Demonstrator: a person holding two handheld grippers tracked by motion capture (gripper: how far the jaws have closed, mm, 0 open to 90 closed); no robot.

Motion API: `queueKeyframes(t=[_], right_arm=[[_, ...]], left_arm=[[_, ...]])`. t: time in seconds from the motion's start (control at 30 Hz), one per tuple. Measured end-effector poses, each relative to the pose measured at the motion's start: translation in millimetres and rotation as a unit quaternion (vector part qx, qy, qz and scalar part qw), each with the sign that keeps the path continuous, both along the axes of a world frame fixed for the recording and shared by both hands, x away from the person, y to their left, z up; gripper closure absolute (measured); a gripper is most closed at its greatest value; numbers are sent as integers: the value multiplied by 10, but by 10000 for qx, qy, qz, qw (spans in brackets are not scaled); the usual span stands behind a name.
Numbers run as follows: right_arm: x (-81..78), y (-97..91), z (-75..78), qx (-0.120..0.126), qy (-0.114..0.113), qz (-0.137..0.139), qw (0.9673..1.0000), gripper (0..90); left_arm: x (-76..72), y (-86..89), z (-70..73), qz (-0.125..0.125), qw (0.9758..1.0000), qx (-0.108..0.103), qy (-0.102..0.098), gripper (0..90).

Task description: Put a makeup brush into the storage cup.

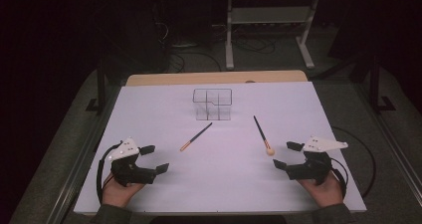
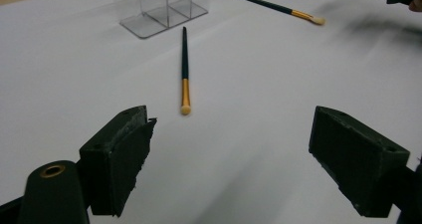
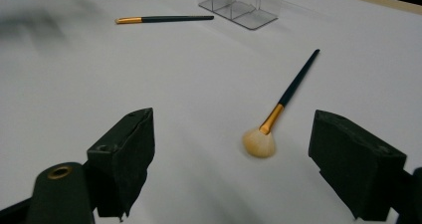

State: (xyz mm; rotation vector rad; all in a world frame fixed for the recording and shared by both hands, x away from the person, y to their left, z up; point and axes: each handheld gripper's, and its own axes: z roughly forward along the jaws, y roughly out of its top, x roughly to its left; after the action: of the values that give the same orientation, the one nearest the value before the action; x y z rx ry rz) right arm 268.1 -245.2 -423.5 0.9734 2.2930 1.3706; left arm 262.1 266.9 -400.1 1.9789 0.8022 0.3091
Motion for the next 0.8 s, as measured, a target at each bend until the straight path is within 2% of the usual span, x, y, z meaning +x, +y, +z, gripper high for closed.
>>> queueKeyframes(t=[0.13, 0.47, 0.8], right_arm=[[7, -2, 2, 19, 15, -13, 10000, 172], [15, 7, 22, 26, -13, -8, 10000, 170], [42, 35, 24, 5, -20, 33, 10000, 170]], left_arm=[[27, -51, 72, -93, 9999, 106, 12, 161], [118, -103, 218, -128, 9998, 136, 28, 168], [278, -139, 375, -200, 9994, 273, 118, 186]])
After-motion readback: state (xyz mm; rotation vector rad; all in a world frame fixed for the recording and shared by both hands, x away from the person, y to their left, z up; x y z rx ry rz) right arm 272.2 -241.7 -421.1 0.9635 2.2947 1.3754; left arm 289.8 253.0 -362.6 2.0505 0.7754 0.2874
